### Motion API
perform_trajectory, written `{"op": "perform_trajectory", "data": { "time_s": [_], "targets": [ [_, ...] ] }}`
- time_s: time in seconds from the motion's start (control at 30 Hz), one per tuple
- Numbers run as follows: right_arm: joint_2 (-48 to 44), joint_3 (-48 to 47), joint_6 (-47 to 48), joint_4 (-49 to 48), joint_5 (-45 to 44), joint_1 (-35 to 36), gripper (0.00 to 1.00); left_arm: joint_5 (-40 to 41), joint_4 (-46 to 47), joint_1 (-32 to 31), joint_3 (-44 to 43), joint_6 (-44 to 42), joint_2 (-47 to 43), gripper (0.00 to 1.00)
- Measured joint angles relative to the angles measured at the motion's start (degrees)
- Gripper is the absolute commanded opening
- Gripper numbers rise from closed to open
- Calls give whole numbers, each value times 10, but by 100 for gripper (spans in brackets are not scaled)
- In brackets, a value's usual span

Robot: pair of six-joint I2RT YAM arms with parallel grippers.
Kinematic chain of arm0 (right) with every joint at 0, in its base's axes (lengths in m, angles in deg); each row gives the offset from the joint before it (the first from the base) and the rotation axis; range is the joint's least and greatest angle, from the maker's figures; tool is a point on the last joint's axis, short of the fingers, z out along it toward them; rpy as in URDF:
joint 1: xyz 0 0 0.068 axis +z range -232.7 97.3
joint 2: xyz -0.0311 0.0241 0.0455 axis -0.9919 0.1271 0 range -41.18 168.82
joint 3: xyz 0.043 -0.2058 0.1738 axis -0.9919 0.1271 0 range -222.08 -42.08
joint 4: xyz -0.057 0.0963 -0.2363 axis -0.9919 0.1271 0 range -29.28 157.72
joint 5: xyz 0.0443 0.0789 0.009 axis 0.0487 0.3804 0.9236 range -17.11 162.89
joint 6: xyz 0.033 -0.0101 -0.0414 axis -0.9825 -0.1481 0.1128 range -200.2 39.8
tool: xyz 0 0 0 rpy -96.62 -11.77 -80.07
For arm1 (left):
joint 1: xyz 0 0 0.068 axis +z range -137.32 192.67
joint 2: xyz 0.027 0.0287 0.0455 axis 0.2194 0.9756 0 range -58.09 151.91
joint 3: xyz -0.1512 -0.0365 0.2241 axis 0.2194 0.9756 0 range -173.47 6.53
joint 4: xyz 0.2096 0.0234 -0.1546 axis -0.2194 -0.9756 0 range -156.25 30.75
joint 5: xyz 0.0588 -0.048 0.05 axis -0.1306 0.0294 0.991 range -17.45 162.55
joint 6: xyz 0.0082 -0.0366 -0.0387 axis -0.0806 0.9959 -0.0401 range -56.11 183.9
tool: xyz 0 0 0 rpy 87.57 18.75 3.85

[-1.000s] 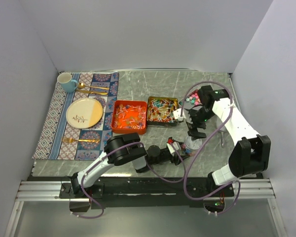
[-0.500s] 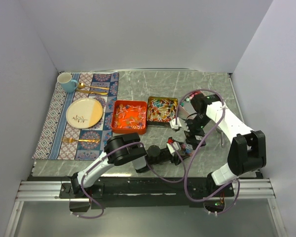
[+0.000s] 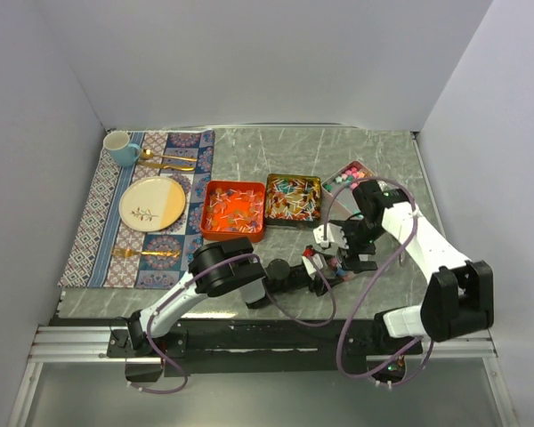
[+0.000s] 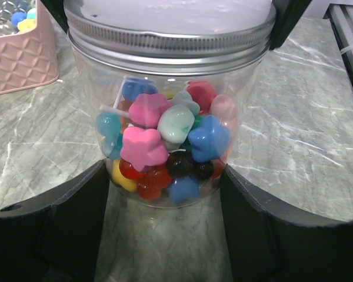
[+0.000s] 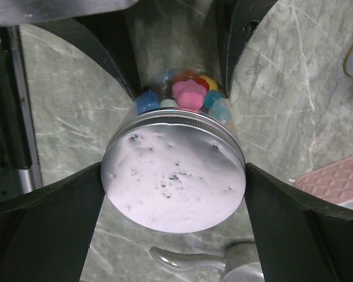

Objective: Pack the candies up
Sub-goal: Screw the bottle lid onto the packing bottle.

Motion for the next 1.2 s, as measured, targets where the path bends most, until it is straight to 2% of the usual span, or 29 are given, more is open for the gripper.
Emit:
{"op": "perform_trajectory", "data": {
  "time_s": [0.37,0.73,0.83,0.93,1.07,1.2],
  "targets": [
    [-58,64,13,-50,-27,-34,100,-13,0,2,-4,0,2,1],
    [-58,87,-9,50,-101,-123,100,12,0,5,-5,5,2,1],
    [-86,80,17,64,-102,-193,100,14,0,7,-6,5,2,1],
    [-110,24,64,75,-77,-259,100,14,0,9,-7,5,4,1],
    [-120,-40,136,73,-11,-263,100,13,0,11,-9,5,5,1],
    [-102,-64,201,76,43,-244,100,13,0,12,-10,6,5,1]
  ]
}}
